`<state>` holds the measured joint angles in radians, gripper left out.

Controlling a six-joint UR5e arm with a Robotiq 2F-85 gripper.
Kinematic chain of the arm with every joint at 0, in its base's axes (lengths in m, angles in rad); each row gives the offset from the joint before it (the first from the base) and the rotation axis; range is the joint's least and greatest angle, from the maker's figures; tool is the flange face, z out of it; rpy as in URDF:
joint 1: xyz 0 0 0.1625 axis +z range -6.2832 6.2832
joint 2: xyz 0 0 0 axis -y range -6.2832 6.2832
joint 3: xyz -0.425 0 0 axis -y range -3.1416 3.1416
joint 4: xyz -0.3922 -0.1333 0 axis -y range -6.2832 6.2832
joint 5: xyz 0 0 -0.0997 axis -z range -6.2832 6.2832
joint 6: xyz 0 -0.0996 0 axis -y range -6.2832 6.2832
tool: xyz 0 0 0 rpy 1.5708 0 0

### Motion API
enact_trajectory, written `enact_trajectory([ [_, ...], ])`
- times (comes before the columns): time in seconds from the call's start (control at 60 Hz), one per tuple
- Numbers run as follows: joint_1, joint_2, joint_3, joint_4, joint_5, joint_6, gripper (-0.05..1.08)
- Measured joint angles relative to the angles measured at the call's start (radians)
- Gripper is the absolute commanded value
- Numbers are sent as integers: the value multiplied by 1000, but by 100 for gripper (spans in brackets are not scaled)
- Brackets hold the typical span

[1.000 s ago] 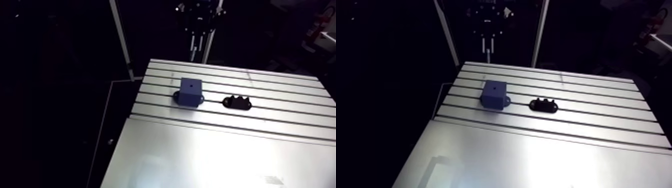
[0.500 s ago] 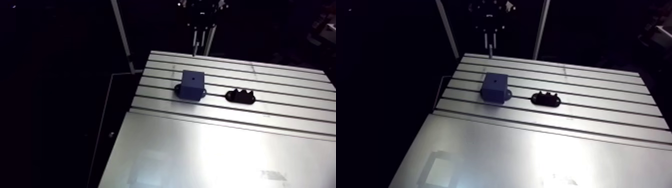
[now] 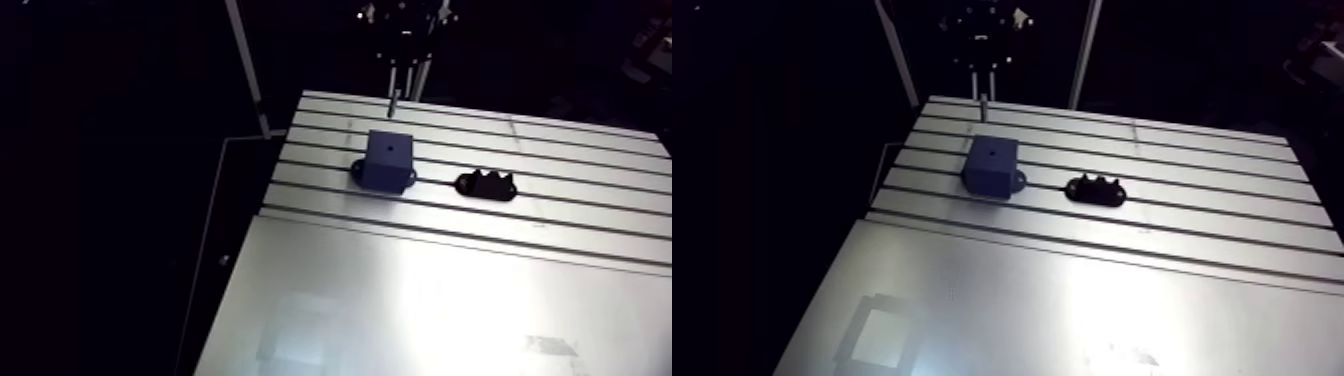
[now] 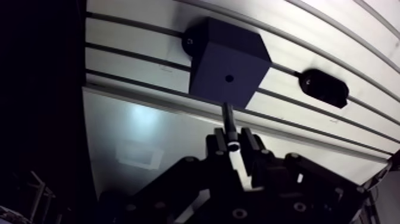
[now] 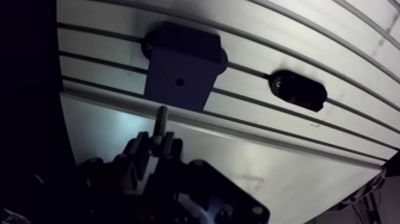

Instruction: Pick up the M10 bolt and insert it into the hole until fully seated.

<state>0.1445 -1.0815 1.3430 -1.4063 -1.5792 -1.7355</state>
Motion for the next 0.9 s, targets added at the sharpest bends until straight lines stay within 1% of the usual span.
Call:
enact_trajectory([
  [0.3,4,16,6,-1,-2,2,108],
  [0.9,4,22,35,0,-6,15,108],
])
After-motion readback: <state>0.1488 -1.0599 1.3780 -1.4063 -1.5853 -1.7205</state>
